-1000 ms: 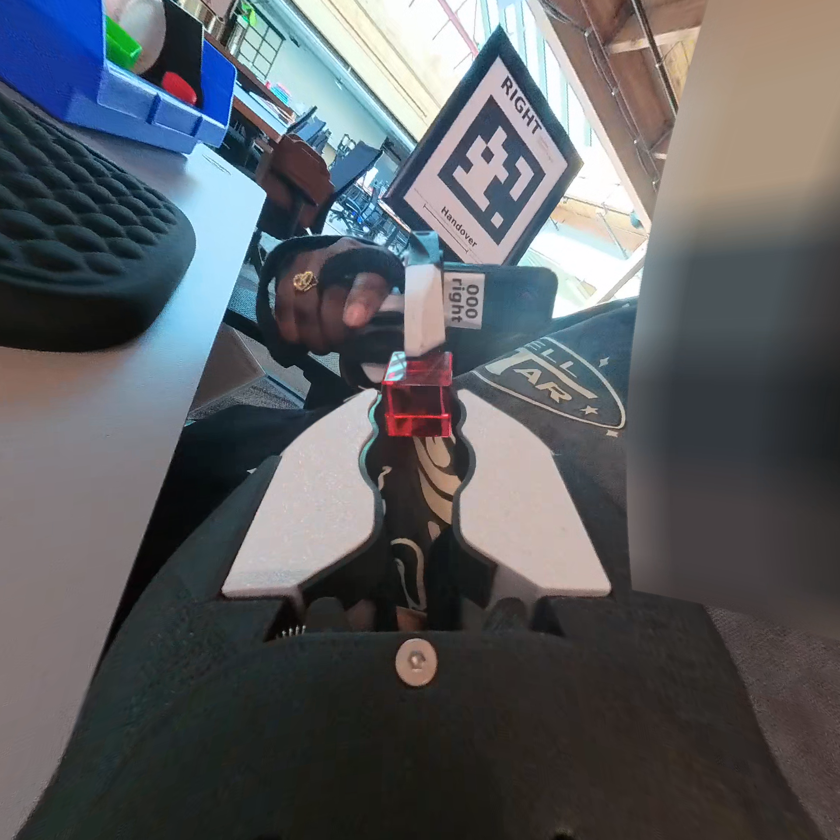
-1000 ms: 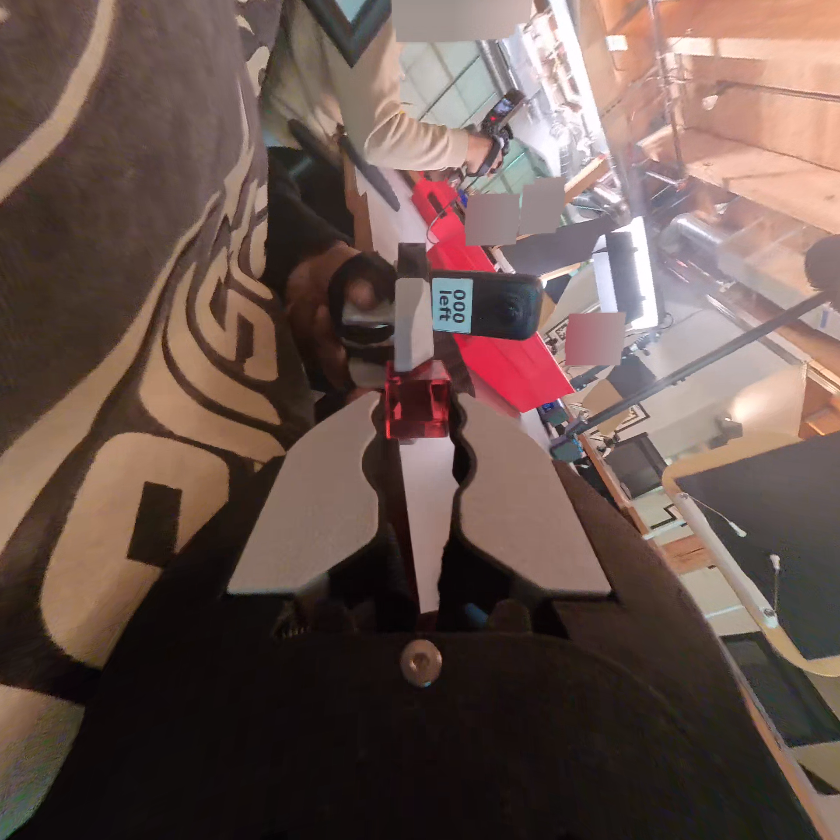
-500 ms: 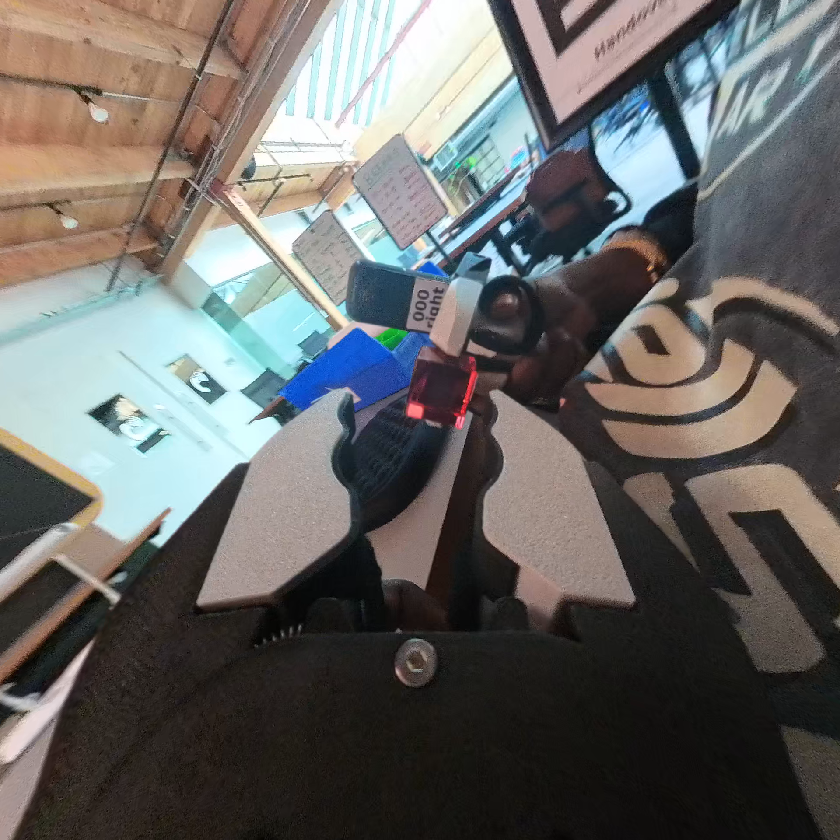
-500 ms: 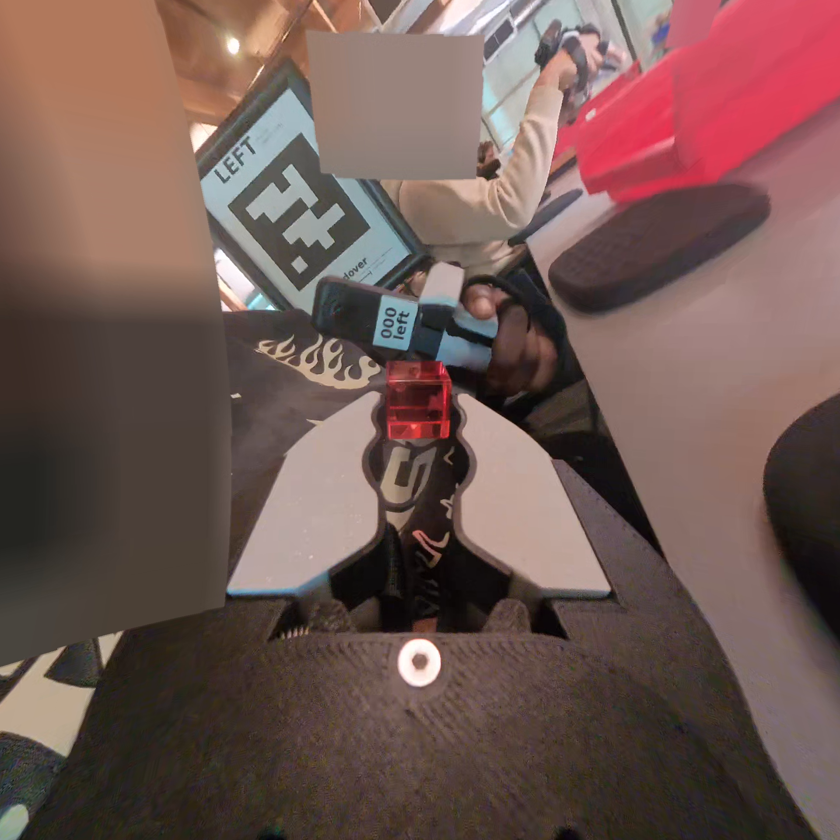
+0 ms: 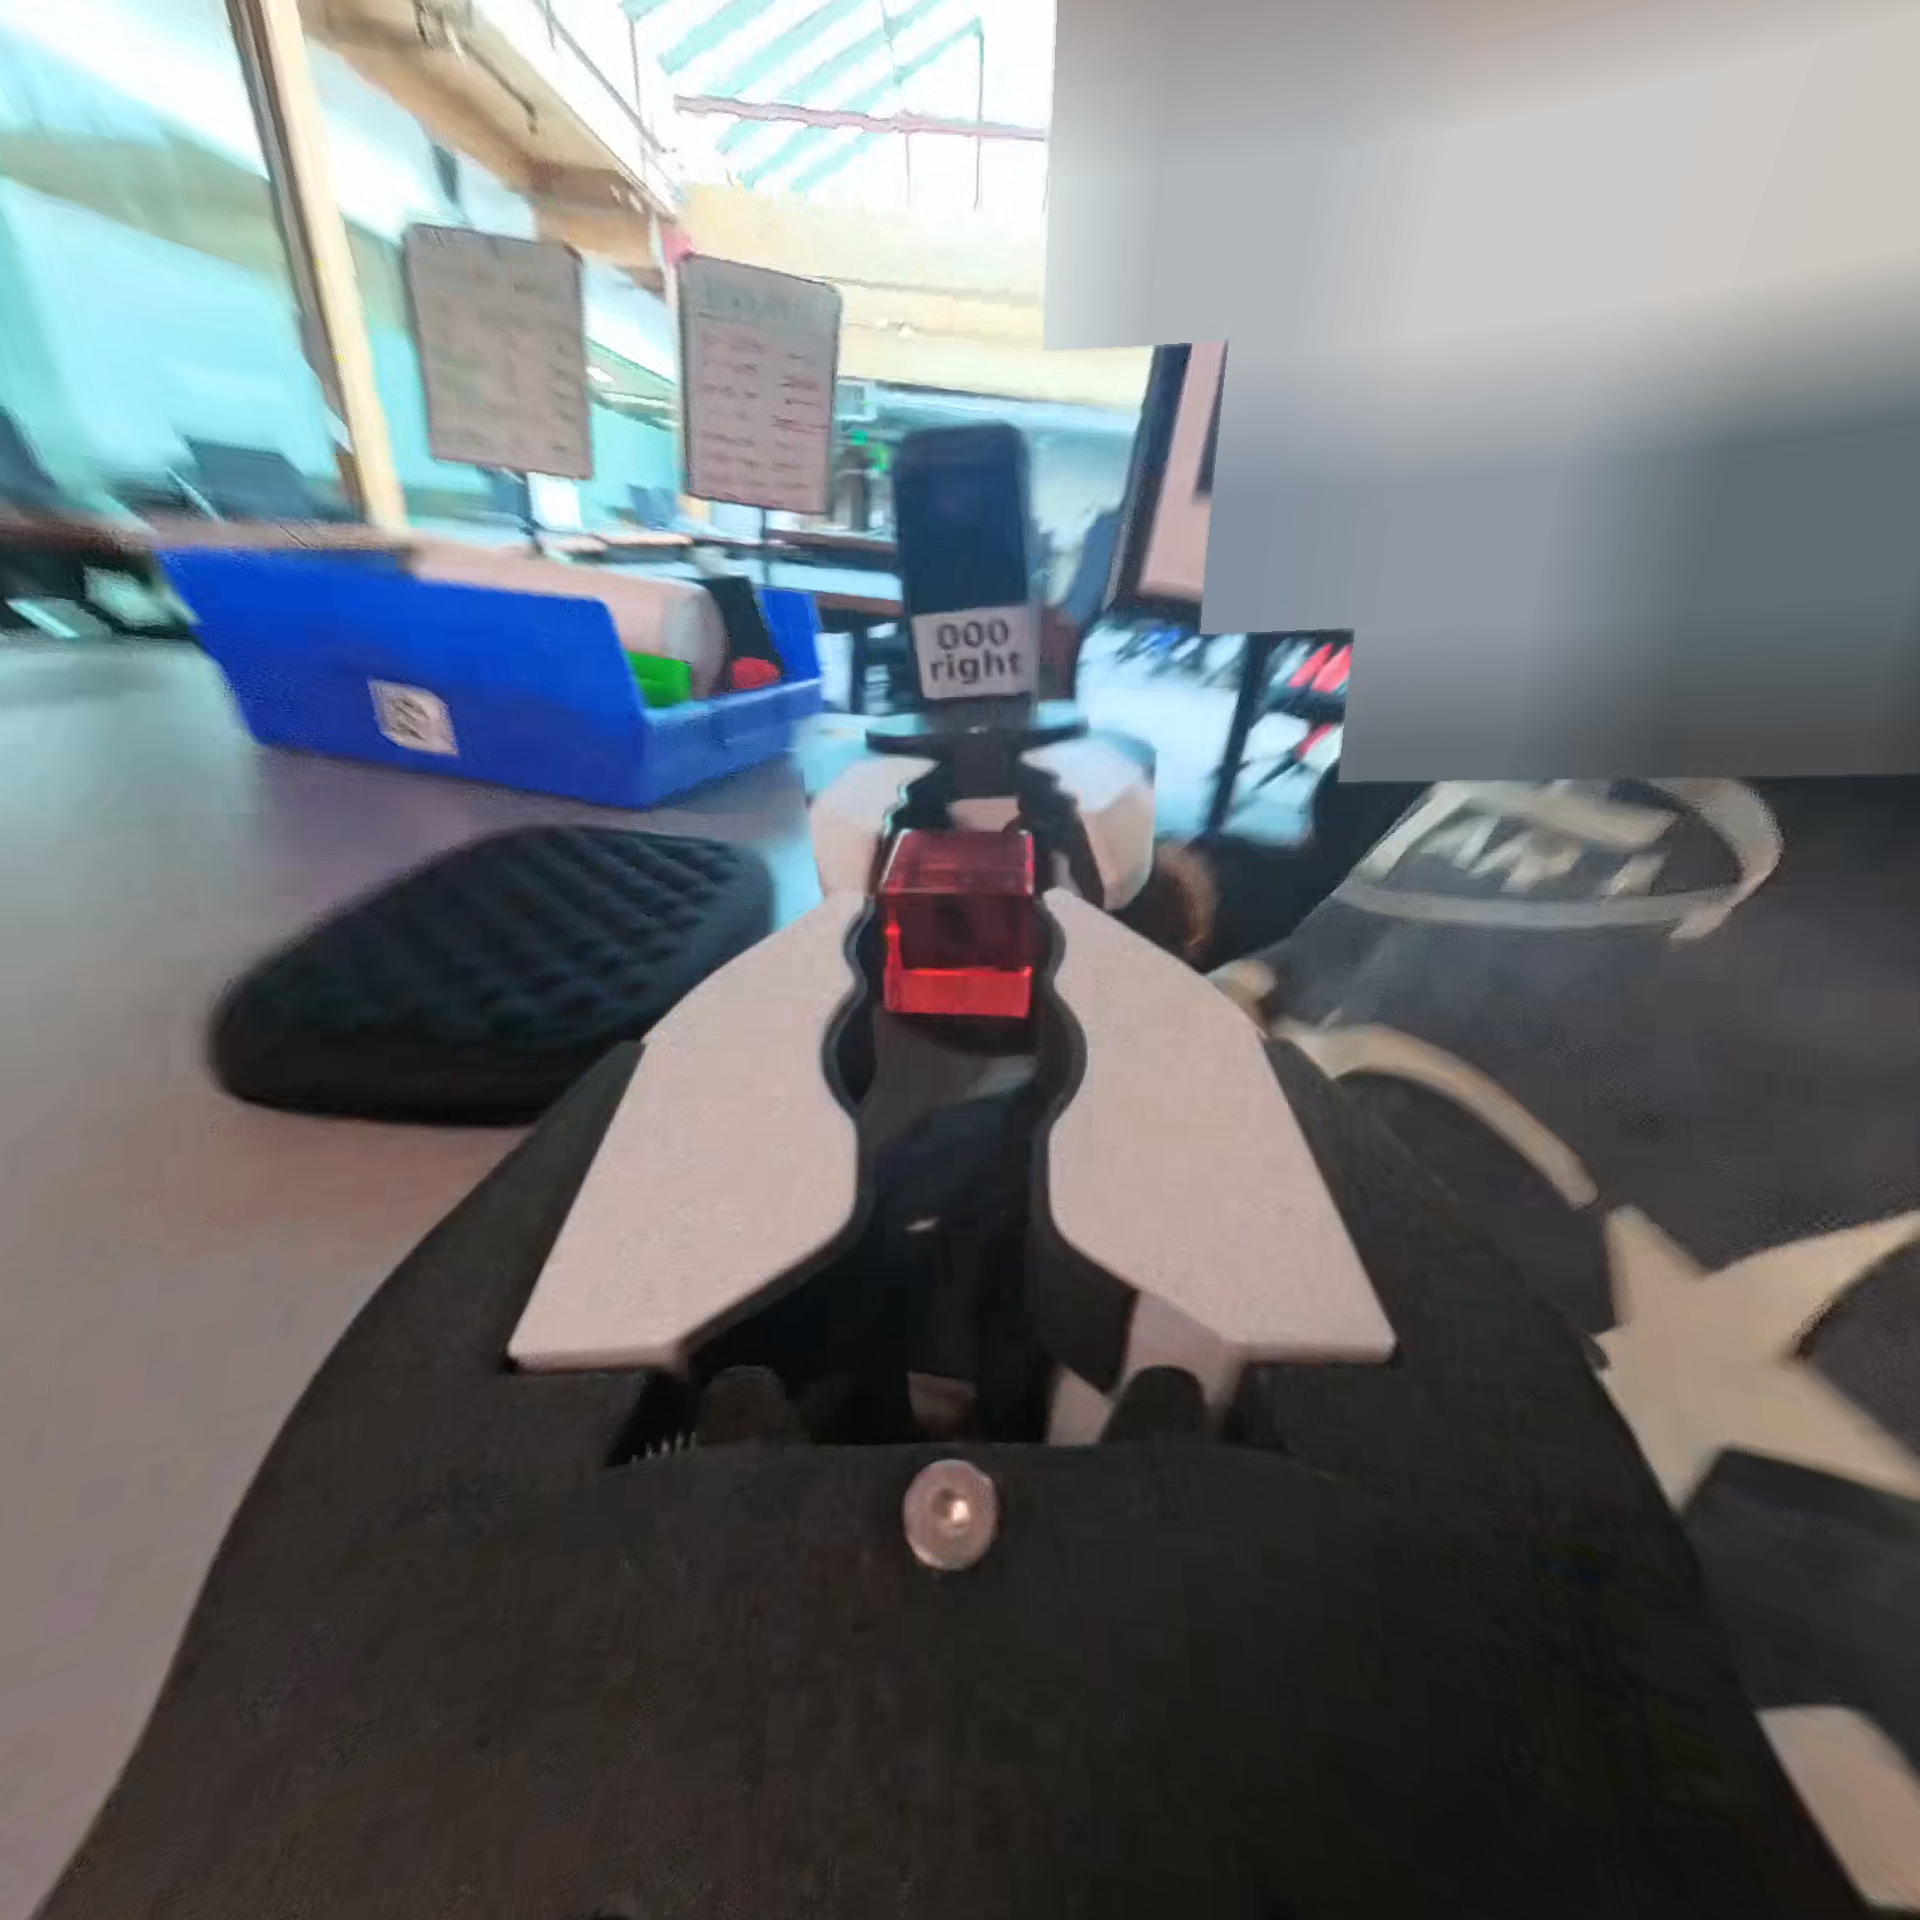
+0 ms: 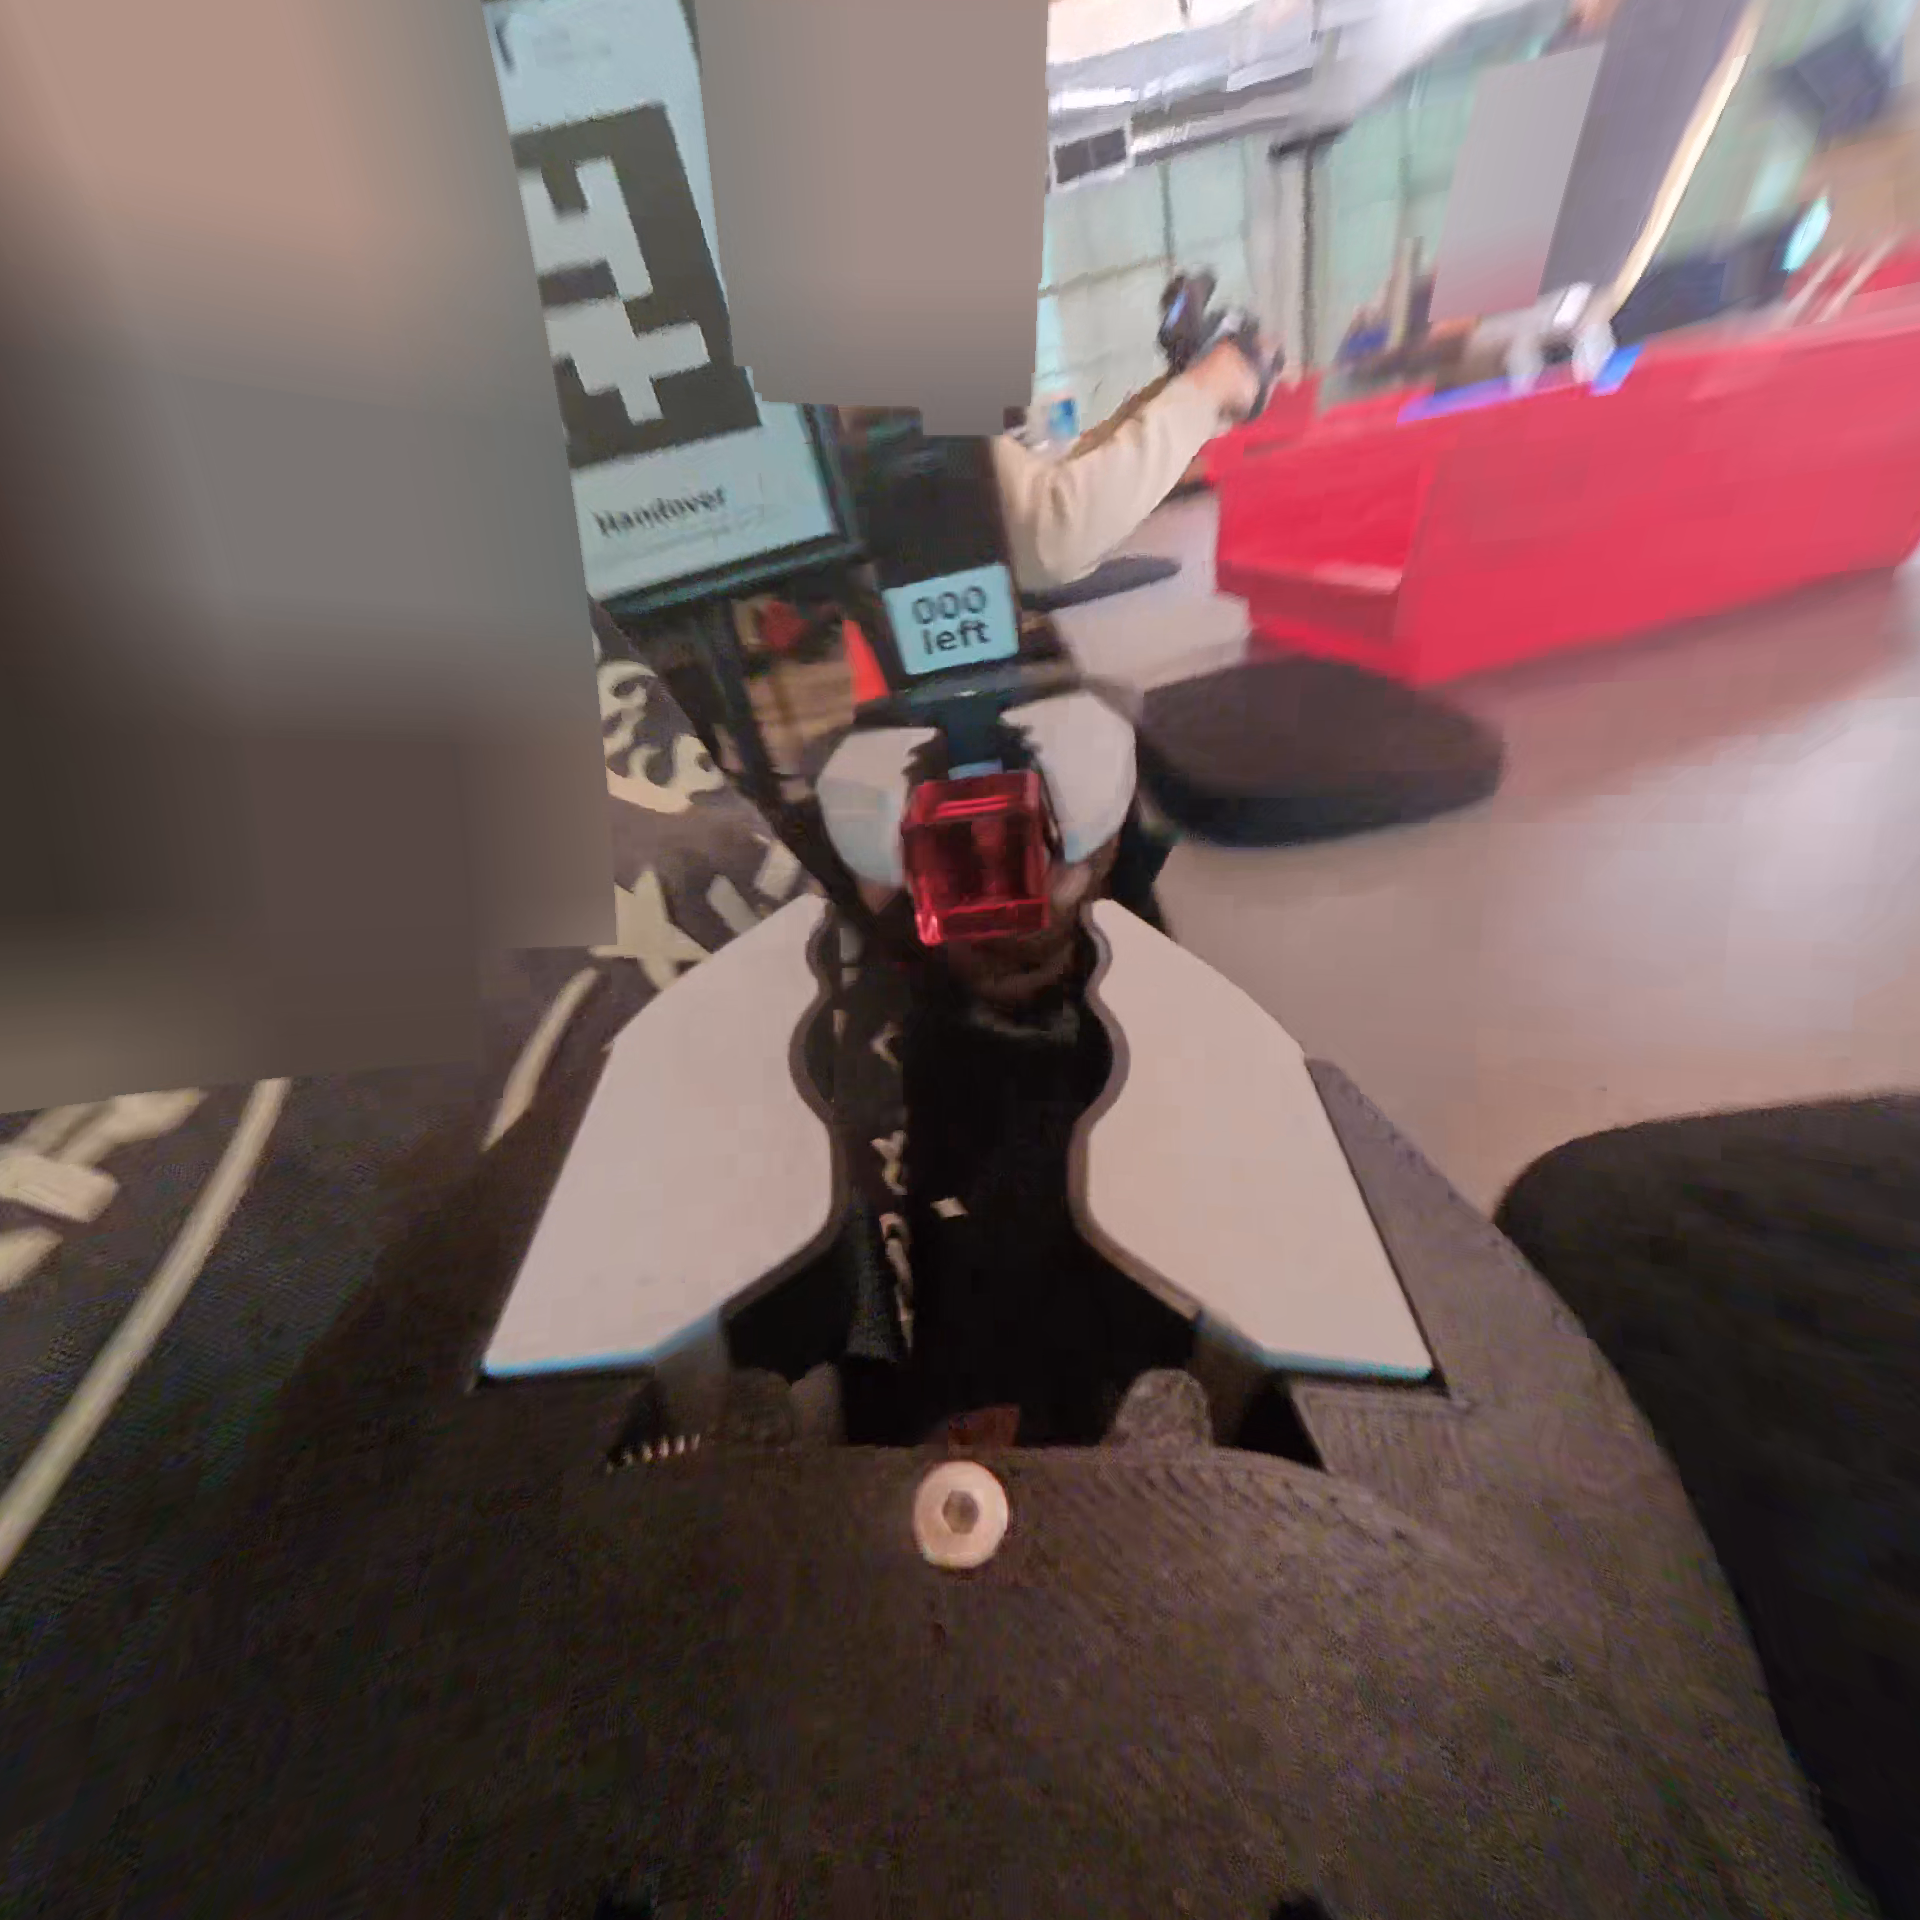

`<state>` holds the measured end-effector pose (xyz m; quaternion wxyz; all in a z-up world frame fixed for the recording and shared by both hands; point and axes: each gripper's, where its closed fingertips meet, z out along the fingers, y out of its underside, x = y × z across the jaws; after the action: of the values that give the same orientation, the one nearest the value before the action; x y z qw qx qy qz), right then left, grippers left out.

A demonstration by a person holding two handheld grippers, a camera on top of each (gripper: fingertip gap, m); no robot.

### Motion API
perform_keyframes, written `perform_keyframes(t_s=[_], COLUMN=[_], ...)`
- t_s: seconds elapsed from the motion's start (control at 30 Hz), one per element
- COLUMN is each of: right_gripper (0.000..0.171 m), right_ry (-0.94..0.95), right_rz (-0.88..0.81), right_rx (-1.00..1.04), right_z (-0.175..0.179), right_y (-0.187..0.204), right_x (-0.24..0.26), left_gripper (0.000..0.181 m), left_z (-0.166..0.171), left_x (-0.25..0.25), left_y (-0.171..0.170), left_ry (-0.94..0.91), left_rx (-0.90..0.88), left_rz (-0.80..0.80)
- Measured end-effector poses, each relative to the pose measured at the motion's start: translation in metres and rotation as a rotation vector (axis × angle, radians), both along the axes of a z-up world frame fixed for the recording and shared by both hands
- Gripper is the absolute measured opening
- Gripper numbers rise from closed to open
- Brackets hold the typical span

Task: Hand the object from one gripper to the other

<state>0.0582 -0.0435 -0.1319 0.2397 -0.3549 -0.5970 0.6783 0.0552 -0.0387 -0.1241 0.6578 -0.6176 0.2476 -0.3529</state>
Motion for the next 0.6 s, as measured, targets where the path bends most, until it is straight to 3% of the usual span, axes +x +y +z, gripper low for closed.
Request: perform_keyframes(t_s=[0.1, 0.2, 0.43, 0.47, 0.6], right_gripper=[0.046, 0.043, 0.035, 0.028, 0.028], right_ry=[0.258, 0.416, 0.488, 0.499, 0.476], right_rz=[-0.179, -0.274, -0.310, -0.323, -0.306], right_rx=[0.352, 0.641, 0.959, 0.972, 0.926], right_z=[0.008, 0.007, -0.013, -0.013, -0.012], right_y=[0.007, 0.002, -0.010, -0.010, -0.010], right_x=[0.004, 0.007, -0.001, -0.002, -0.001], left_gripper=[0.026, 0.026, 0.026, 0.026, 0.030], left_z=[0.003, -0.006, -0.015, -0.016, -0.013], left_x=[0.000, 0.005, 0.021, 0.022, 0.021], left_y=[-0.003, -0.004, -0.010, -0.011, -0.013], left_ry=[-0.276, -0.327, -0.313, -0.312, -0.293], left_rx=[-0.244, -0.359, -0.437, -0.443, -0.393], left_rz=[-0.187, -0.264, -0.342, -0.352, -0.358])
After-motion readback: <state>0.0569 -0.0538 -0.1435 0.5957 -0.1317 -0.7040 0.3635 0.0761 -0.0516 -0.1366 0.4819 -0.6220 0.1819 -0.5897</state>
